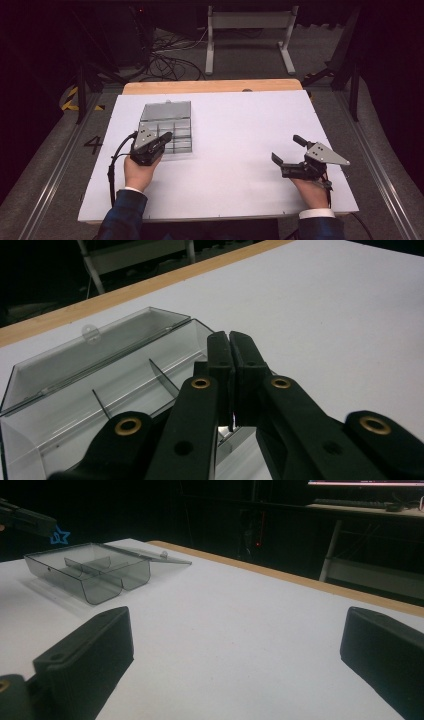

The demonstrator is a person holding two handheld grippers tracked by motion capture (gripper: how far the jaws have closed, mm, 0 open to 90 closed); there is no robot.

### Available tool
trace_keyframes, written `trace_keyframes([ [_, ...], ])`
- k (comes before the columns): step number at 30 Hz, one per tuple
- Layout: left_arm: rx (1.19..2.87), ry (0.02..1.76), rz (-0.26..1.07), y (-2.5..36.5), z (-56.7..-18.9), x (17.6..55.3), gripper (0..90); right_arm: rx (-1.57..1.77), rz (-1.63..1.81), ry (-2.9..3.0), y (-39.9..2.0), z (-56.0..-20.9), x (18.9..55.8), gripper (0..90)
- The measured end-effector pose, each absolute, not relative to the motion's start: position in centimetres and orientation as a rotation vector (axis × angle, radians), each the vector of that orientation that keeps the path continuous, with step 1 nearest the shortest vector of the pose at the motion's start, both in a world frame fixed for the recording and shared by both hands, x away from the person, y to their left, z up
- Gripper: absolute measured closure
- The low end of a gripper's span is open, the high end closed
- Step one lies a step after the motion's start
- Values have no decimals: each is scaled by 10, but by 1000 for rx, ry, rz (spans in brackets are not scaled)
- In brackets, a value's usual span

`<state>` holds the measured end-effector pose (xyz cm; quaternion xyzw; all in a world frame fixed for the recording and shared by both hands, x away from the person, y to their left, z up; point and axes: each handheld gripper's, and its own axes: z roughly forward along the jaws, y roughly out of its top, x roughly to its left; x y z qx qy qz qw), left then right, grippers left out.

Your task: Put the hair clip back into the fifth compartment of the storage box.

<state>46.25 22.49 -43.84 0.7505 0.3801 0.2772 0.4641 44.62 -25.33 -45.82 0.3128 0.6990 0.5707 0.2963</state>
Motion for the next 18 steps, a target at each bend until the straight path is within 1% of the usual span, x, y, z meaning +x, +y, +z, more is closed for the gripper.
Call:
trace_keyframes([
  [6,1844,952,696,231,-444,465,884,832,1517,1858,-254,-458,447,12],
  [18,1845,962,680,236,-451,466,884,834,1533,1850,-255,-458,446,12],
])
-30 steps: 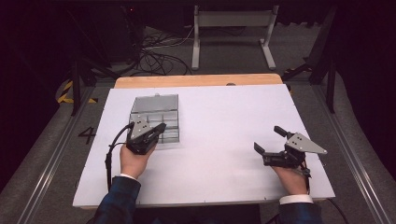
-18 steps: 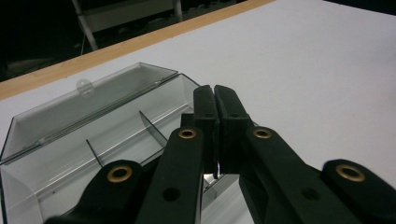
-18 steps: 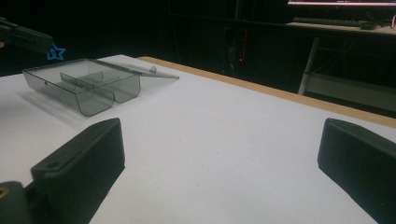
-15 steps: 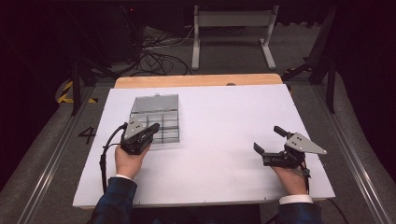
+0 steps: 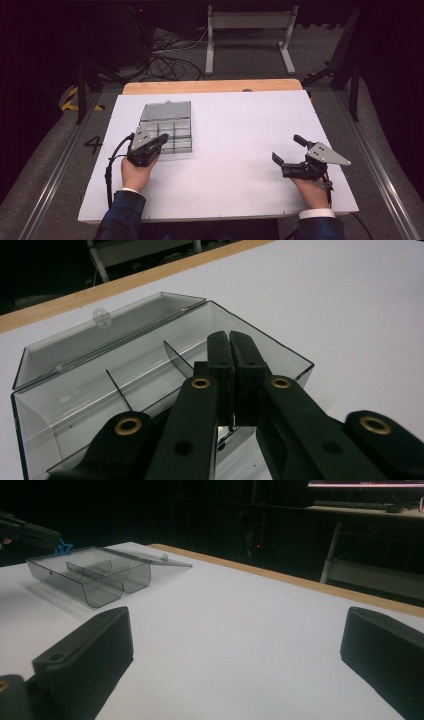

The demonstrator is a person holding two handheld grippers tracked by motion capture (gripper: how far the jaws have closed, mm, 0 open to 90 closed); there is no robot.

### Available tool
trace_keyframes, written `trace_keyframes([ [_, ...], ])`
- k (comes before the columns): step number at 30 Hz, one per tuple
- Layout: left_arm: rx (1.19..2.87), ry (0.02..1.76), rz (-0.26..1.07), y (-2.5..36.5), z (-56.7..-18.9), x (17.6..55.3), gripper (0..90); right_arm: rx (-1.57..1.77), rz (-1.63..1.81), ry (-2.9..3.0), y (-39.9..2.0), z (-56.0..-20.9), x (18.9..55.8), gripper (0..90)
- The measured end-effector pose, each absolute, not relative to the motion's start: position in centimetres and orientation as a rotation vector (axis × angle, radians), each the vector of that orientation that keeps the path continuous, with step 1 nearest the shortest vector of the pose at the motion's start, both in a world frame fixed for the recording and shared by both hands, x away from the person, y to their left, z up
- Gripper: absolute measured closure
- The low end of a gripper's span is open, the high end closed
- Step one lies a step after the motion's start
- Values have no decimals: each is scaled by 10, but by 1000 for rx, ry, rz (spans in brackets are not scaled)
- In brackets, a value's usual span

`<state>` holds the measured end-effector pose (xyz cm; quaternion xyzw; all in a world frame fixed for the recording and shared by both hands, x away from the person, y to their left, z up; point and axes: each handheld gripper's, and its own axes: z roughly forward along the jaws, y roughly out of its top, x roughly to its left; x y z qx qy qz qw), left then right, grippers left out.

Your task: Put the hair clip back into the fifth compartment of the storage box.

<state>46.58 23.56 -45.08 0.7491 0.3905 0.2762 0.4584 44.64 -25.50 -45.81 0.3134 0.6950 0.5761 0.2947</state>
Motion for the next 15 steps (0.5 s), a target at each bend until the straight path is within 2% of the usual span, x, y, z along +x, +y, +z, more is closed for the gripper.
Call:
trace_keyframes([
  [15,1874,986,702,241,-457,472,883,835,1540,1844,-256,-458,447,11],
])
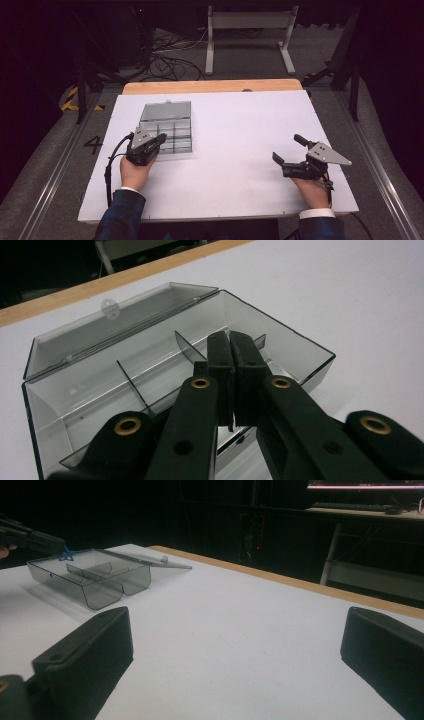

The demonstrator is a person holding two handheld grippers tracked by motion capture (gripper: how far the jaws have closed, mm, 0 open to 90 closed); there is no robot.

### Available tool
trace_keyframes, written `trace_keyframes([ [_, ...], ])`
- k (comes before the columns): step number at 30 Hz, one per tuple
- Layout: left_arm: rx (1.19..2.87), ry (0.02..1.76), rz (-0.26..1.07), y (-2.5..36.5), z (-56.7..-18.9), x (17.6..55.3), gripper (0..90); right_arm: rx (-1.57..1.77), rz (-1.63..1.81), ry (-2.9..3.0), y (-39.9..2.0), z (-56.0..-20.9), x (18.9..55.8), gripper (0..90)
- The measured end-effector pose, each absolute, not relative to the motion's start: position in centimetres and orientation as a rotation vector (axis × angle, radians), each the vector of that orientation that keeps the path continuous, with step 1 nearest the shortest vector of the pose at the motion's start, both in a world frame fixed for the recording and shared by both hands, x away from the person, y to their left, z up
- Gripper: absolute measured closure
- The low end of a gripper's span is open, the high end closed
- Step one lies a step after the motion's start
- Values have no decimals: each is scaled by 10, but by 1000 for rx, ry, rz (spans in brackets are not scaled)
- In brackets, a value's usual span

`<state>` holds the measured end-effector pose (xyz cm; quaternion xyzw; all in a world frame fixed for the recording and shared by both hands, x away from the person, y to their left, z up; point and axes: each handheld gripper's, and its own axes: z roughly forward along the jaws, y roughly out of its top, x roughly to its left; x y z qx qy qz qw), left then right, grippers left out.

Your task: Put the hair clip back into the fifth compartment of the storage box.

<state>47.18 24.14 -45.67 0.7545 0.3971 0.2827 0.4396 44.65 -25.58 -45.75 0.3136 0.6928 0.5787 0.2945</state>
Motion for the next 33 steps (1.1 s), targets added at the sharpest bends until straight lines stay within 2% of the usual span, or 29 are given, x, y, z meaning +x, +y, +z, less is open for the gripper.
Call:
trace_keyframes([
  [33,1979,1035,697,241,-476,477,877,826,1541,1838,-256,-456,446,11],
])
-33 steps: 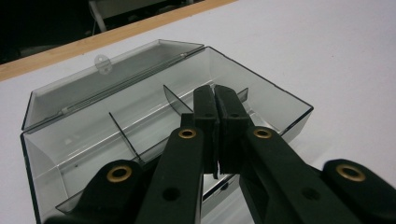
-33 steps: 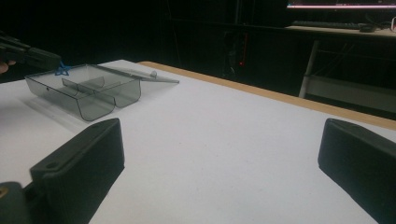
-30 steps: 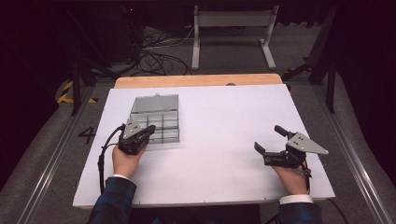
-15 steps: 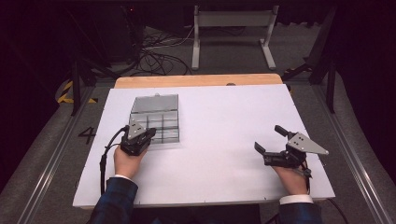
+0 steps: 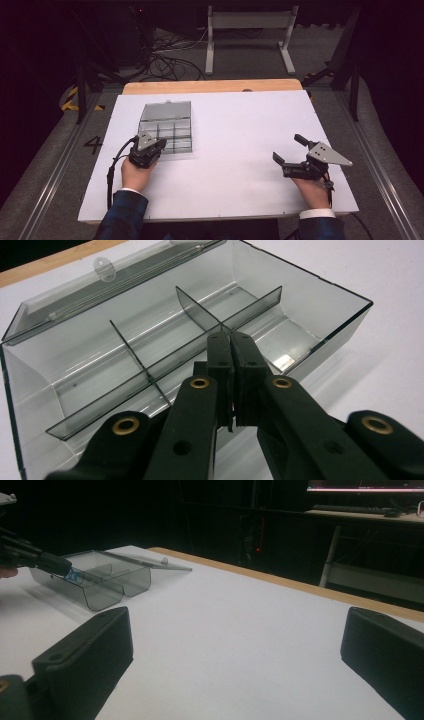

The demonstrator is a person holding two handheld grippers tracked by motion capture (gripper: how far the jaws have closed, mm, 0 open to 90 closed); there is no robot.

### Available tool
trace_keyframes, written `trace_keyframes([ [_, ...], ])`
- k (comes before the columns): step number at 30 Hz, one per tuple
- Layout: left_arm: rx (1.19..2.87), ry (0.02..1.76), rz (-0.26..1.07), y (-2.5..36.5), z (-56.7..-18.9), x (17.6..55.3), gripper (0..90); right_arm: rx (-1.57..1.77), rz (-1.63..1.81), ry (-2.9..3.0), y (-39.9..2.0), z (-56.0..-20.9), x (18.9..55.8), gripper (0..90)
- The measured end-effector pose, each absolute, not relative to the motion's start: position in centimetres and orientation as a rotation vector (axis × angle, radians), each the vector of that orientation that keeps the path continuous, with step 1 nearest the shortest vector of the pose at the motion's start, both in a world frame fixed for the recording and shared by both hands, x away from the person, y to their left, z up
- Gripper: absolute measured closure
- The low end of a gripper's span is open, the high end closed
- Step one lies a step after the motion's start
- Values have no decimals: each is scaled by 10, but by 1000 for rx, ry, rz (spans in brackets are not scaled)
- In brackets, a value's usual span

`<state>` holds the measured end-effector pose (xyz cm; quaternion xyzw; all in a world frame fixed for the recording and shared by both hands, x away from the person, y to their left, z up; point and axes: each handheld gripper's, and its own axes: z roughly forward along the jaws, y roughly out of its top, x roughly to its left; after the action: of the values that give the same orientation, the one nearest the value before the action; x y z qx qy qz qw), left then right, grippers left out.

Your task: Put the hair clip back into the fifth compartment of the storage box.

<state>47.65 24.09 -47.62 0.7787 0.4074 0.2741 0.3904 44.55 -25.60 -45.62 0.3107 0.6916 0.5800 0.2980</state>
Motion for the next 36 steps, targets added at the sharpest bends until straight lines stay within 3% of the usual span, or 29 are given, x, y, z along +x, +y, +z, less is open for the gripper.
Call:
trace_keyframes([
  [6,1968,1041,691,242,-477,476,873,822,1541,1841,-255,-456,446,11],
  [18,1904,1059,692,246,-472,474,644,819,1540,1844,-254,-457,446,11],
  [36,1837,1015,682,247,-467,469,504,826,1533,1854,-253,-458,447,10],
])
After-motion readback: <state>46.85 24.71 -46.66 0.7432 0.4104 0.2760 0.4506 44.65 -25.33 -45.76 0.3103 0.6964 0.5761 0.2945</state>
